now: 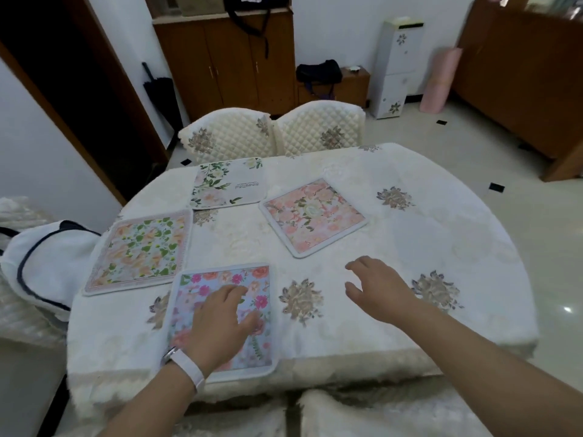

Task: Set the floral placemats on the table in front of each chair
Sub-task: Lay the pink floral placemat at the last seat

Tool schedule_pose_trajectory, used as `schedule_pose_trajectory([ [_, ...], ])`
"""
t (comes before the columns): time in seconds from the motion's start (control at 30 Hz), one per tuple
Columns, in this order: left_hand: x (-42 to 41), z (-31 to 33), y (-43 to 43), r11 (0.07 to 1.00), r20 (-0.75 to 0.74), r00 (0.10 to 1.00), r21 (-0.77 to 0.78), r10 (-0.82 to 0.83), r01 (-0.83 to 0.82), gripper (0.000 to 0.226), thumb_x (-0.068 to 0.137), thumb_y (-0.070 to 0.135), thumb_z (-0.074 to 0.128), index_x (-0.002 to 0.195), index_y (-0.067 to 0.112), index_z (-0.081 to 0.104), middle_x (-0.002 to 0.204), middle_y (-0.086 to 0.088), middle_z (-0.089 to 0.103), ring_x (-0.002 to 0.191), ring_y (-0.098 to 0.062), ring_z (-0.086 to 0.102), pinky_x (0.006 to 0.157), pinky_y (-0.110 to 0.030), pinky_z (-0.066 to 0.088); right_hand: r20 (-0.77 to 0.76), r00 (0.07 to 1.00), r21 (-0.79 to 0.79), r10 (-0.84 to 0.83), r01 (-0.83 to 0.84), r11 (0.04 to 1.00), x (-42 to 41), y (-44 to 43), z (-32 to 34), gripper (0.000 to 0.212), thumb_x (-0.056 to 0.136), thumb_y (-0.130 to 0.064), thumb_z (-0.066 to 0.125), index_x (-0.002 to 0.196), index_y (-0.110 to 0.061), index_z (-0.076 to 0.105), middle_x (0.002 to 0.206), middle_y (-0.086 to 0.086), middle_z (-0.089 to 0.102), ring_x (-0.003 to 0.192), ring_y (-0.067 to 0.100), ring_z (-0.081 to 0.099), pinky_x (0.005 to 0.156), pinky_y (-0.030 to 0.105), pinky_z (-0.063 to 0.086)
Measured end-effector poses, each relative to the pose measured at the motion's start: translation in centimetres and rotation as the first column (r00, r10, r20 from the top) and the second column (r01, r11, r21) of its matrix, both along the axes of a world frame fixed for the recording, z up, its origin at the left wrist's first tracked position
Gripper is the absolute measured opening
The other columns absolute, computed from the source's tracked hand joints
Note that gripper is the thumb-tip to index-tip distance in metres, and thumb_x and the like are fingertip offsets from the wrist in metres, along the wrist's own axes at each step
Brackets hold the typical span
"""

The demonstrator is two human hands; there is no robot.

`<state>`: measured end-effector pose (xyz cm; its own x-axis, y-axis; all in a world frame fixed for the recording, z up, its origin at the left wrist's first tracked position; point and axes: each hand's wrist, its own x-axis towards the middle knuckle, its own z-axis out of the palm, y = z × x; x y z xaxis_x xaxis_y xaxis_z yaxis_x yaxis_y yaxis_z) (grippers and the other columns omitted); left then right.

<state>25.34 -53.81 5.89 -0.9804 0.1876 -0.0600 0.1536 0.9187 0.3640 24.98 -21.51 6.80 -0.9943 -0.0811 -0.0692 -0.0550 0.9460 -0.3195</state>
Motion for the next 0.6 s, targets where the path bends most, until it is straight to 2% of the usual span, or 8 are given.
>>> schedule_pose_trajectory([
  [0.27,1.7,1.9,13.6,0.998,-0.059,0.997,0.046,-0.047,0.050,0.052,0.089,0.054,0.050,0.133,0.025,0.052,0.138,0.002,0.052,0.127,-0.021,0.047,0.104,-0.042,0.039,-0.018,1.000,-0.041,0.004,-0.005,0.999,1.6,12.0,2.0,0.049,0.096,-0.040,0.048,0.141,-0.019,0.048,0.141,0.003,0.051,0.123,0.026,0.049,0.099,0.039,0.041],
  [0.43,1.6,2.8,17.0,0.998,-0.091,0.994,0.012,-0.063,0.065,0.047,0.093,0.047,0.051,0.134,0.023,0.052,0.142,0.001,0.050,0.132,-0.020,0.042,0.107,-0.044,0.036,-0.005,1.000,-0.057,-0.003,0.003,0.998,2.4,16.0,2.6,0.048,0.096,-0.040,0.048,0.140,-0.021,0.048,0.140,0.000,0.052,0.123,0.024,0.048,0.099,0.037,0.040],
  [0.6,1.8,3.6,17.9,0.998,-0.094,0.994,0.031,-0.055,0.058,0.049,0.091,0.047,0.053,0.135,0.024,0.051,0.142,0.001,0.048,0.132,-0.021,0.041,0.107,-0.046,0.035,-0.001,1.000,-0.058,0.019,-0.019,0.998,3.0,16.1,2.7,0.047,0.095,-0.038,0.048,0.139,-0.020,0.050,0.138,-0.001,0.053,0.122,0.023,0.049,0.099,0.036,0.040],
])
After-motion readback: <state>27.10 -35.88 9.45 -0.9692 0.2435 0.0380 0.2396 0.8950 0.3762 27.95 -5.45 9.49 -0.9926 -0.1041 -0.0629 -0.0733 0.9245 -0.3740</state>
